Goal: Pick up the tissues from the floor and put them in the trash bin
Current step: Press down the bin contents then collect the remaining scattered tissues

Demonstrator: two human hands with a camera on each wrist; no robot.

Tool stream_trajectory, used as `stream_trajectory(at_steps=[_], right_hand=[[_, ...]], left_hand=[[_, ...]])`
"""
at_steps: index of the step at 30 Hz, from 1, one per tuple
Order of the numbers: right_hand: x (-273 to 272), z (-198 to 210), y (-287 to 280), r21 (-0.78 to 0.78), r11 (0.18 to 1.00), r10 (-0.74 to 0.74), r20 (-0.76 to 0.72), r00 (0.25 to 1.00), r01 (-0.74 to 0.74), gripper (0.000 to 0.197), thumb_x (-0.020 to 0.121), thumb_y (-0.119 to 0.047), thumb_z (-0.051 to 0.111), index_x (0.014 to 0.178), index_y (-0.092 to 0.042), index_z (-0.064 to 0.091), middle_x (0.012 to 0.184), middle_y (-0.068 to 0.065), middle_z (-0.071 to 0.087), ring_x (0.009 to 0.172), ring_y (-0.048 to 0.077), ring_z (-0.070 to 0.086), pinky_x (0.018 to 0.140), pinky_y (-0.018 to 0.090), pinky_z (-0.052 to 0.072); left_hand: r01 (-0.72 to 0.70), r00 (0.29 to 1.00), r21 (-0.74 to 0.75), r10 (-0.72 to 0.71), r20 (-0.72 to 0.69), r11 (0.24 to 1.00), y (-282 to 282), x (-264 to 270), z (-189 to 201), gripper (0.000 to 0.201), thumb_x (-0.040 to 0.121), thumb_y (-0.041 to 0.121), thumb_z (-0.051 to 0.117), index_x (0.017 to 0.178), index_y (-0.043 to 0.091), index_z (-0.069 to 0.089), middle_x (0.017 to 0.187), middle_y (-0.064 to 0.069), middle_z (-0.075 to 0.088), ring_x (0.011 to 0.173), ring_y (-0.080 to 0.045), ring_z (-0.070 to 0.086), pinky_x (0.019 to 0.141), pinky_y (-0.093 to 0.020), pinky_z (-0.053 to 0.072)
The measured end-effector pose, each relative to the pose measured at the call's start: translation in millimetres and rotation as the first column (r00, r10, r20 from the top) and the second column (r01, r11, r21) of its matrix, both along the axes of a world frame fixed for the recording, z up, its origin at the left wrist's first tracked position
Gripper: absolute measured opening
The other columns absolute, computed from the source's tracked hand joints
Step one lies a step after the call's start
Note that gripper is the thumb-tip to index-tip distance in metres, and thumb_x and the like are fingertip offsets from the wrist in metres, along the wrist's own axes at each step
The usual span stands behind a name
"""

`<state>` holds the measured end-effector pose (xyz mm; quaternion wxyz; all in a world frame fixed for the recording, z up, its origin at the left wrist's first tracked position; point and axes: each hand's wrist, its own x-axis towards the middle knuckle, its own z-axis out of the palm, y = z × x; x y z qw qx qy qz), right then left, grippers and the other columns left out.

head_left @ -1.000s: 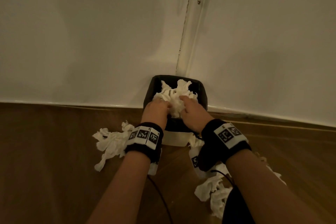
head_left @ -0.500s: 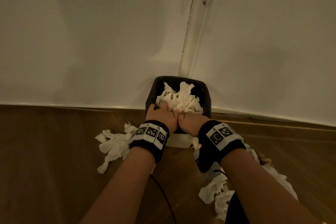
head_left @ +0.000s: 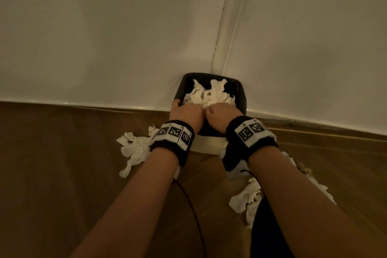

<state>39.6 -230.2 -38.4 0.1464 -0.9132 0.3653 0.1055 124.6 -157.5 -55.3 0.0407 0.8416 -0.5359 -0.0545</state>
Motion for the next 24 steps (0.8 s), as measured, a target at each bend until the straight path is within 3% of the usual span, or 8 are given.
stream_trajectory(at_steps=[2,4,7,10,12,15,19,24], right_hand=[[-1.0,4.5,1.0,-0.077,0.997,0.0,0.009,1.0,0.001,0.041,0.099,-0.031,0.026,0.096,-0.01,0.061,0.111,0.014,0.062,0.091,0.025,0.054,0.081,0.034,0.041],[-3.1,9.0,4.1,-0.197,0.98,-0.028,0.042,0.999,0.036,0.04,0.098,-0.033,0.029,0.099,-0.013,0.063,0.114,0.011,0.059,0.102,0.027,0.054,0.088,0.037,0.039],[-5.4,14.5,14.5,-0.381,0.915,-0.063,0.188,0.98,0.132,0.038,0.095,-0.035,0.035,0.114,-0.015,0.06,0.126,0.014,0.047,0.116,0.033,0.045,0.101,0.045,0.033],[0.0,21.8,35.8,-0.464,0.87,0.04,0.4,0.916,0.165,0.031,0.091,-0.031,0.042,0.114,-0.014,0.054,0.124,0.014,0.045,0.115,0.032,0.042,0.096,0.044,0.035],[6.5,23.4,56.2,-0.444,0.893,0.187,0.516,0.836,0.074,0.023,0.089,-0.025,0.046,0.106,-0.014,0.056,0.114,0.011,0.05,0.106,0.028,0.046,0.088,0.038,0.039],[19.5,13.4,87.2,-0.248,0.953,0.29,0.576,0.764,-0.175,0.017,0.091,-0.018,0.045,0.103,-0.013,0.056,0.102,0.006,0.057,0.093,0.022,0.052,0.077,0.031,0.041],[36.4,-27.9,113.4,-0.02,0.918,0.385,0.279,0.88,-0.395,0.023,0.094,-0.016,0.041,0.113,-0.016,0.055,0.113,0.008,0.06,0.101,0.025,0.058,0.081,0.034,0.047],[33.2,-103.2,116.0,0.197,0.938,0.302,-0.062,0.951,-0.284,0.057,0.091,-0.021,0.055,0.142,-0.02,0.031,0.147,0.014,0.028,0.132,0.035,0.034,0.107,0.043,0.036]], left_hand=[[-0.036,0.999,-0.134,0.032,-0.035,0.99,6.1,0.4,2.6,0.027,0.097,0.026,0.031,0.094,0.022,0.058,0.083,0.003,0.059,0.093,-0.019,0.059,0.108,-0.042,0.019],[-0.095,0.994,-0.331,0.07,-0.086,0.939,16.8,4.5,4.7,0.026,0.097,0.028,0.031,0.096,0.024,0.057,0.086,0.005,0.053,0.09,-0.017,0.057,0.103,-0.04,0.022],[-0.217,0.975,-0.602,0.139,-0.173,0.768,41.9,18.2,2.8,0.023,0.096,0.027,0.033,0.1,0.026,0.056,0.097,0.006,0.057,0.084,-0.013,0.053,0.09,-0.034,0.028],[-0.383,0.923,-0.671,0.235,-0.305,0.635,70.6,33.4,-12.1,0.019,0.094,0.023,0.037,0.1,0.025,0.055,0.097,0.005,0.057,0.078,-0.014,0.054,0.086,-0.035,0.039],[-0.479,0.878,-0.621,0.314,-0.363,0.62,87.5,40.2,-28.5,0.018,0.094,0.02,0.039,0.101,0.023,0.055,0.096,0.002,0.056,0.078,-0.02,0.057,0.083,-0.039,0.045],[-0.555,0.828,-0.471,0.399,-0.395,0.686,105.7,46.0,-60.1,0.019,0.092,0.015,0.043,0.106,0.016,0.056,0.106,-0.006,0.054,0.089,-0.028,0.056,0.081,-0.04,0.046],[-0.631,0.754,-0.205,0.527,-0.392,0.748,126.7,51.2,-101.8,0.032,0.089,0.007,0.046,0.119,0.013,0.053,0.128,-0.012,0.046,0.111,-0.031,0.05,0.088,-0.043,0.045],[-0.62,0.724,0.018,0.581,-0.372,0.785,142.1,54.2,-136.9,0.063,0.089,0.022,0.054,0.143,0.037,0.025,0.153,-0.012,0.011,0.14,-0.035,0.014,0.111,-0.052,0.023]])
